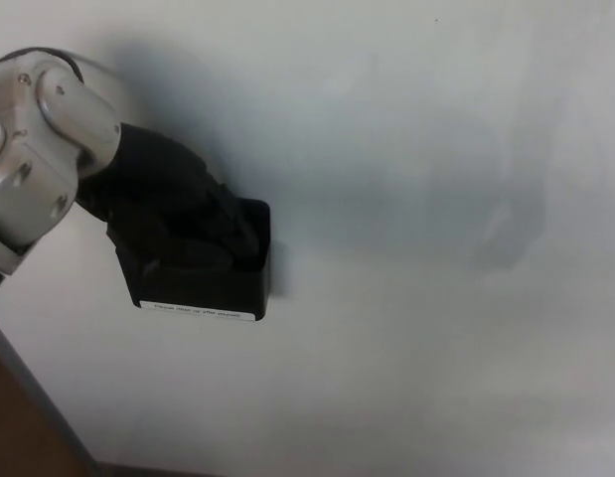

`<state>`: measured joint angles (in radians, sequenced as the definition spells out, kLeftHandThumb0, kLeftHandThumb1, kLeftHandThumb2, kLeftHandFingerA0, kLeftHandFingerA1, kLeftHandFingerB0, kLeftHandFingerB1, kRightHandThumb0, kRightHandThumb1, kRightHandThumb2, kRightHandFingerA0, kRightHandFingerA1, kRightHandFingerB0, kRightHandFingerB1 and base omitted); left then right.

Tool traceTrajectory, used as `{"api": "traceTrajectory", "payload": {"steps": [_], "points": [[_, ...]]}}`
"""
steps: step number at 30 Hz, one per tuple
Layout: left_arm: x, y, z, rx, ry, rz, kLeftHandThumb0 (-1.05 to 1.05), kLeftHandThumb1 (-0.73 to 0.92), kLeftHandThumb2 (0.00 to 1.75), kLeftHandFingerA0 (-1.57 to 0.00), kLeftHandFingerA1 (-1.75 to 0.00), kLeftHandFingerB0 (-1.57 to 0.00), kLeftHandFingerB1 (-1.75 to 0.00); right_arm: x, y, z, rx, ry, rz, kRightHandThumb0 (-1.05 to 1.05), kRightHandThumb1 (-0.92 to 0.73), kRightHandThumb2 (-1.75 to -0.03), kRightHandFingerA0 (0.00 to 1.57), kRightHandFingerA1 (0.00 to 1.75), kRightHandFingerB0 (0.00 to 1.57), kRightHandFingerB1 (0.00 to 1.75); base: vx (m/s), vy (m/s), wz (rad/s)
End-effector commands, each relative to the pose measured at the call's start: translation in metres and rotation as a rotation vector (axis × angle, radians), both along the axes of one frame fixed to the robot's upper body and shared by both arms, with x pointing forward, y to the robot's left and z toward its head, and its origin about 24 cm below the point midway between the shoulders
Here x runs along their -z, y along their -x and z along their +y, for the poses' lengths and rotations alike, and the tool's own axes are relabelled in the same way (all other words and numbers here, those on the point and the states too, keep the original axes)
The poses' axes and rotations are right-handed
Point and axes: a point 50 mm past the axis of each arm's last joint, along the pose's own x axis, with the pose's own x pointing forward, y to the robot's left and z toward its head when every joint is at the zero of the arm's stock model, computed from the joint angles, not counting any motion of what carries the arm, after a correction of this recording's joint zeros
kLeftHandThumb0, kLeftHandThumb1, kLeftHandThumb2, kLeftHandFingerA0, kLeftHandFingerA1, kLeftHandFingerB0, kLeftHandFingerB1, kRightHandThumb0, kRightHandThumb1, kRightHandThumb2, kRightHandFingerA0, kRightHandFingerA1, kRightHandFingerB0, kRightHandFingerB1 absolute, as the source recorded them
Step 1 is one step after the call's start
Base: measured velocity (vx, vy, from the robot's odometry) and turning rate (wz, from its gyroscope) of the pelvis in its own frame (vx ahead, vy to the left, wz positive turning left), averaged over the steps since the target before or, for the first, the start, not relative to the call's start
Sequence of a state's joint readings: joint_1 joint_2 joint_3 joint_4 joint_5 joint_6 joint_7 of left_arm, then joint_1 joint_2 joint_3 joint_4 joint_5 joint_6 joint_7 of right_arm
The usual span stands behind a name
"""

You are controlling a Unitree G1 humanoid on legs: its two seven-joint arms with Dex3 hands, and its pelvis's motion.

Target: A magnetic marker holder is on the left hand side of the white board, the robot put the index and middle finger into the opening of the container and pull off the magnetic holder and hand it to a human on the left hand side.

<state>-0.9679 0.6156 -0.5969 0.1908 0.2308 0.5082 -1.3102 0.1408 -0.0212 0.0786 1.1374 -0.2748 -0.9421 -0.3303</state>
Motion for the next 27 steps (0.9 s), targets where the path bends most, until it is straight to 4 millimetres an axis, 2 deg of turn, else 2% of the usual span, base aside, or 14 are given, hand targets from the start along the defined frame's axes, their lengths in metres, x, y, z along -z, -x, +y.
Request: {"api": "traceTrajectory", "payload": {"steps": [1, 6, 13, 18, 20, 21, 22, 23, 25, 26, 27], "points": [[0.011, 0.001, 0.001, 0.029, -0.024, 0.022, -0.98, 0.69, 1.04, -0.05, -0.14, -0.11, -0.12, -0.001, 0.0, -0.003, 0.004, 0.0, -0.008, -0.57, -0.7, -0.61, 0.7, 0.48, 0.6, 0.43, 0.0, 0.0, 0.0], [0.02, 0.0, 0.004, 0.01, -0.078, 0.047, -0.98, 0.69, 1.03, -0.02, -0.12, -0.08, -0.09, -0.002, -0.002, -0.004, -0.004, 0.005, -0.01, -0.58, -0.7, -0.61, 0.7, 0.47, 0.6, 0.44, 0.0, 0.0, 0.0], [0.029, 0.001, 0.002, 0.017, -0.13, 0.043, -0.95, 0.66, 1.02, -0.04, -0.16, -0.11, -0.13, -0.002, -0.005, -0.003, -0.011, 0.015, -0.015, -0.58, -0.71, -0.61, 0.7, 0.47, 0.61, 0.44, 0.0, 0.0, 0.0], [0.035, 0.002, 0.002, 0.013, -0.148, 0.068, -0.96, 0.65, 0.99, -0.04, -0.11, -0.11, -0.12, -0.004, -0.007, -0.003, -0.023, 0.035, -0.029, -0.58, -0.72, -0.62, 0.66, 0.47, 0.6, 0.44, 0.0, 0.0, 0.0], [0.038, 0.002, 0.0, 0.019, -0.162, 0.073, -0.92, 0.63, 0.99, -0.04, -0.14, -0.08, -0.12, -0.004, -0.007, -0.003, -0.028, 0.038, -0.031, -0.58, -0.72, -0.62, 0.65, 0.46, 0.61, 0.44, 0.0, 0.0, 0.0], [0.039, 0.002, 0.0, 0.025, -0.167, 0.074, -0.82, 0.56, 0.98, -0.03, -0.42, -0.01, -0.17, -0.004, -0.007, -0.002, -0.029, 0.036, -0.033, -0.57, -0.71, -0.62, 0.65, 0.46, 0.61, 0.44, 0.0, 0.0, 0.0], [0.041, 0.002, -0.001, 0.031, -0.171, 0.074, -0.82, 0.56, 0.98, -0.03, -0.42, -0.01, -0.17, -0.004, -0.007, -0.002, -0.03, 0.033, -0.035, -0.57, -0.71, -0.62, 0.65, 0.46, 0.61, 0.44, 0.0, 0.0, 0.0], [0.042, 0.002, 0.0, 0.029, -0.177, 0.075, -0.87, 0.72, 0.62, -0.16, -0.31, 0.0, -0.19, -0.004, -0.008, -0.002, -0.031, 0.034, -0.035, -0.58, -0.72, -0.62, 0.65, 0.46, 0.61, 0.44, 0.0, 0.0, 0.0], [0.043, 0.002, 0.0, 0.024, -0.187, 0.077, -0.87, 0.72, 0.62, -0.16, -0.31, 0.0, -0.19, -0.004, -0.008, -0.002, -0.032, 0.036, -0.034, -0.58, -0.72, -0.62, 0.65, 0.46, 0.61, 0.44, 0.0, 0.0, 0.0], [0.045, 0.003, -0.001, 0.027, -0.194, 0.076, -0.83, 0.54, 0.93, -0.16, -0.45, 0.0, -0.13, -0.004, -0.008, -0.001, -0.032, 0.038, -0.035, -0.58, -0.72, -0.62, 0.65, 0.47, 0.61, 0.44, 0.0, 0.0, 0.0], [0.049, 0.003, -0.002, 0.034, -0.207, 0.077, -0.82, 0.53, 0.93, -0.19, -0.47, 0.0, -0.13, -0.004, -0.008, -0.001, -0.031, 0.036, -0.035, -0.58, -0.71, -0.62, 0.65, 0.47, 0.61, 0.44, 0.0, 0.0, 0.0]]}}
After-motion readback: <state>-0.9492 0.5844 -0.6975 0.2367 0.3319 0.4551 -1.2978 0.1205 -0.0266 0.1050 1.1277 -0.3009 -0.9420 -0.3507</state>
